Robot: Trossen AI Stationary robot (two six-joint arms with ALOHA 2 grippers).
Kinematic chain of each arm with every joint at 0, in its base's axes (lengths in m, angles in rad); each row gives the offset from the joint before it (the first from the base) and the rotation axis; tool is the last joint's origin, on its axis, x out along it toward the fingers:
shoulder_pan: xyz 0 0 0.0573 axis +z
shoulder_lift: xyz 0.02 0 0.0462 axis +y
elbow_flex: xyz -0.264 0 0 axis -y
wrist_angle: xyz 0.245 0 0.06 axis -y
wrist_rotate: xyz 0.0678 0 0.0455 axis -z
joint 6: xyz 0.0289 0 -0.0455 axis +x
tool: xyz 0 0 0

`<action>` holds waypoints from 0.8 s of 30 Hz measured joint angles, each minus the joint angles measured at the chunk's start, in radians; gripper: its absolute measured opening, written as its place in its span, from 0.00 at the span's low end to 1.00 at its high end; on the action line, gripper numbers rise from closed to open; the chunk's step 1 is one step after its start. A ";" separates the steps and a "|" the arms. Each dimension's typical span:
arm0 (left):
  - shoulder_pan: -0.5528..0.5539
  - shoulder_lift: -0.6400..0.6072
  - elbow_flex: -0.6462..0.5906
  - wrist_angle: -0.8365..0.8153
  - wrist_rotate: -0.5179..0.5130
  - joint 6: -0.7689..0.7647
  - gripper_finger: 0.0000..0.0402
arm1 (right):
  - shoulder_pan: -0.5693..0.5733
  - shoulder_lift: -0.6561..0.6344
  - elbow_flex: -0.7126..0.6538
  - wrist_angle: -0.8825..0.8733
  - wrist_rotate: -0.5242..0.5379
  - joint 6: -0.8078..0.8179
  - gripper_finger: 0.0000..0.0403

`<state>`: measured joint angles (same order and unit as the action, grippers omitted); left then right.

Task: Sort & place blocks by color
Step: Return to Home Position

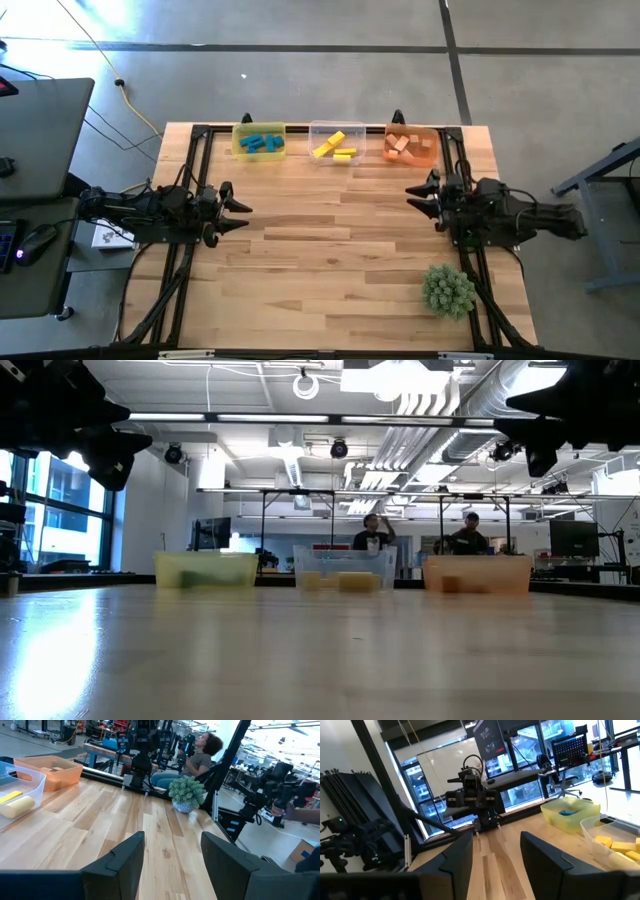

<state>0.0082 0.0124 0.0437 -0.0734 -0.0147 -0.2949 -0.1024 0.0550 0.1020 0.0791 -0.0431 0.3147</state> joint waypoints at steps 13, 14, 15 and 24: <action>0.000 0.000 0.000 0.000 0.000 0.000 0.46 | 0.000 -0.050 -0.092 0.007 0.003 -0.001 0.38; 0.000 0.000 0.000 0.000 0.000 0.000 0.46 | 0.000 -0.050 -0.092 -0.002 0.006 -0.002 0.38; 0.000 0.000 0.000 0.000 0.000 0.000 0.46 | 0.000 -0.050 -0.092 -0.008 0.008 -0.002 0.38; 0.000 0.000 0.001 0.000 0.000 0.000 0.46 | 0.000 -0.041 -0.091 -0.064 0.009 0.048 0.38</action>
<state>0.0082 0.0128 0.0444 -0.0734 -0.0147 -0.2947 -0.1024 0.0135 0.0109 0.0154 -0.0345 0.3622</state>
